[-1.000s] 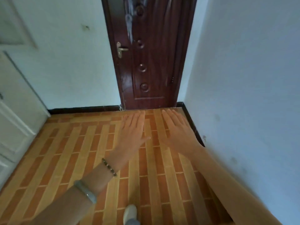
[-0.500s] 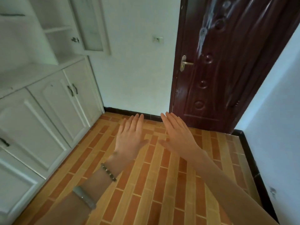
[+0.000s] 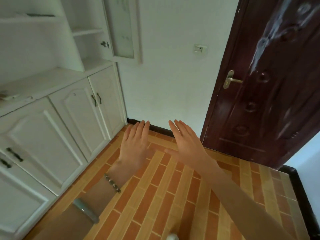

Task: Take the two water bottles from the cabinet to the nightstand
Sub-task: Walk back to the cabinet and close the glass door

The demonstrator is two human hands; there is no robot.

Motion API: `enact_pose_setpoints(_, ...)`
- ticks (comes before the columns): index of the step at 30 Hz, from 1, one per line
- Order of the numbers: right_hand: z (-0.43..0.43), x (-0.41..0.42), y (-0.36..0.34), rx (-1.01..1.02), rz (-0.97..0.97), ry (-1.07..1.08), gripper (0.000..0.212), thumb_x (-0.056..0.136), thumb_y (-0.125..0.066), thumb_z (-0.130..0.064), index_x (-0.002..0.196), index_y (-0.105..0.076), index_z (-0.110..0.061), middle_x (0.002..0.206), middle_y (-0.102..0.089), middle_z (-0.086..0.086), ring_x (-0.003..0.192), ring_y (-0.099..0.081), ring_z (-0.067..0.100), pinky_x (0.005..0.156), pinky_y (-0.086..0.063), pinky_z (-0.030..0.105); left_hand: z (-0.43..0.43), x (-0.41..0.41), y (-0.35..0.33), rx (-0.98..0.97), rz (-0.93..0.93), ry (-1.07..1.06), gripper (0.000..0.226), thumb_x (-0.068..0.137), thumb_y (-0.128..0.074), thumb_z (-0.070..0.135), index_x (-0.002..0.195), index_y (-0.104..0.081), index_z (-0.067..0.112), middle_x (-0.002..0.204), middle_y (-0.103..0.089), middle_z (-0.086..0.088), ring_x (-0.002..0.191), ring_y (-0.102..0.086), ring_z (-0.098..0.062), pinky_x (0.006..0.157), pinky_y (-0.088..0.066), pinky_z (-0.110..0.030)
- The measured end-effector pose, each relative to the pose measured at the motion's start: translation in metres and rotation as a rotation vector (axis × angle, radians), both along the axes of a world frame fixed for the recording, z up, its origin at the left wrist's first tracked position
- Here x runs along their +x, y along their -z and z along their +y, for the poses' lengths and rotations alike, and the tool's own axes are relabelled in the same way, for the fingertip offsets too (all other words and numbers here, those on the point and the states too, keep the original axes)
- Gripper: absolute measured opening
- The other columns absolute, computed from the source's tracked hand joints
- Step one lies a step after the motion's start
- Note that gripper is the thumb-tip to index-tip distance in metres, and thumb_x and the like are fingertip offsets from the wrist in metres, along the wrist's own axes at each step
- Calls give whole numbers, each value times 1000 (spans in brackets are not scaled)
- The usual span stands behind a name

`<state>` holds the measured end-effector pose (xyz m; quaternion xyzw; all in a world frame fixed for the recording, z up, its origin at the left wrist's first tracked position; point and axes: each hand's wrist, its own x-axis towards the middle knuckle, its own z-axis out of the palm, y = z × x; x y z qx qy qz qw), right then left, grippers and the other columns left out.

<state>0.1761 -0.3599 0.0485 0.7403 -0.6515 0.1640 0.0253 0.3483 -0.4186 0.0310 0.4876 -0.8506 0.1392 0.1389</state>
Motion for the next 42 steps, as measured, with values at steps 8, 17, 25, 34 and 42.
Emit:
enact_pose_setpoints(8,-123,-36,2,19,-44,-39,81,89,-50,-48,147,-2,-18,157,-8,8,143,-1,21,115,-4,34,-109,-30,-4,49,-15,-61,91,83,-49,59,145,-4,11,154,-14,-9,141,-11,-24,113,2,-40)
enact_pose_setpoints(17,-288,-92,-22,-19,-27,-134,82,88,-50,-49,147,-3,-18,157,-8,7,144,-3,21,115,-5,34,-254,-85,-25,61,47,-148,85,87,-40,57,145,5,13,156,-2,-7,142,0,-22,116,-1,-42)
enact_pose_setpoints(25,-402,-107,-14,-16,-9,-208,84,87,-54,-49,147,-4,-19,157,-9,7,144,-5,22,114,-6,33,-352,-99,-20,35,67,-213,85,88,-40,58,146,3,13,156,-4,-7,142,-3,-22,116,1,-40)
enact_pose_setpoints(34,-545,-118,-12,-48,10,-231,83,87,-52,-51,147,-4,-19,157,-8,6,144,-5,23,114,-6,34,-497,-110,-12,-14,3,-240,92,76,-61,56,143,-23,6,148,-30,-16,136,-27,-31,111,-10,-44)
enact_pose_setpoints(42,-692,-119,-23,-54,27,-257,83,88,-47,-54,147,-2,-19,157,-5,5,144,-3,22,115,-5,34,-639,-109,-31,-64,-16,-281,91,74,-60,58,141,-28,5,145,-35,-17,134,-32,-33,110,-14,-45)
